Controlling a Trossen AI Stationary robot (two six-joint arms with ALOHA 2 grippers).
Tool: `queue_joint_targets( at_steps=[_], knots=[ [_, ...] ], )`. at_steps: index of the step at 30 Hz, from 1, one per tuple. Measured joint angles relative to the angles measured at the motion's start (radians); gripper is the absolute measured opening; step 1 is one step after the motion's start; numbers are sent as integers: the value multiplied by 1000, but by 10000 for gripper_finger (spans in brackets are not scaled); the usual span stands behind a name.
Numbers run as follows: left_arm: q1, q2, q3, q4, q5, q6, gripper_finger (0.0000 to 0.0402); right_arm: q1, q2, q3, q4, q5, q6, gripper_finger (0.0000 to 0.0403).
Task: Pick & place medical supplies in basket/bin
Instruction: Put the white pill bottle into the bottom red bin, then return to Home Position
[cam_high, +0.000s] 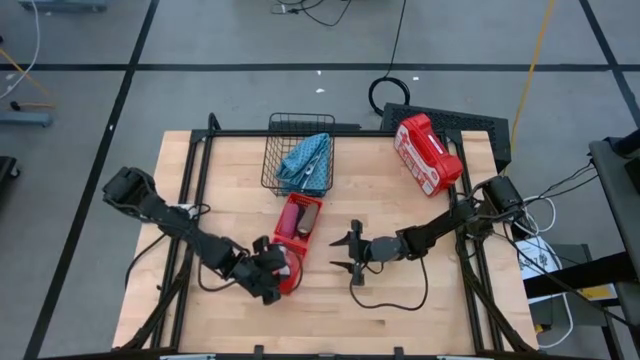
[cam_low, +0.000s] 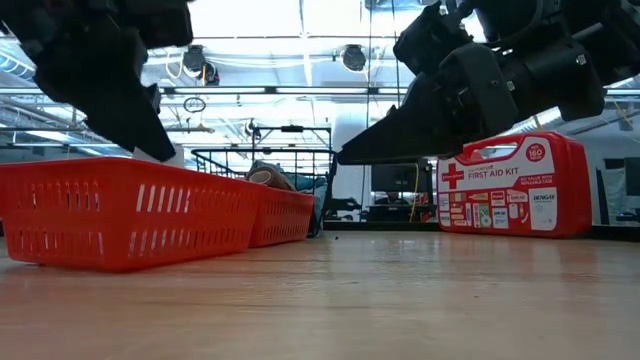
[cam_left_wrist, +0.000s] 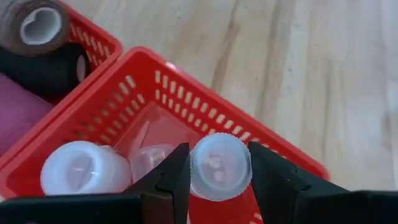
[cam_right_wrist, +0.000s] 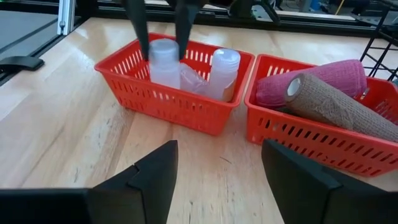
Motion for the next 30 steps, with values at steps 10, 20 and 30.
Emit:
queue_joint_targets(
  at_steps=[10,20,30],
  knots=[
    [42,0,-13,5,31,-53,199,0,0,0,-2,0,0,223],
    [46,0,-9,4,26,-6,308,0,0,0,-2,0,0,221],
    [120,-167,27,1,216,167,310,0,-53,-1,-101,4,6,216]
  ],
)
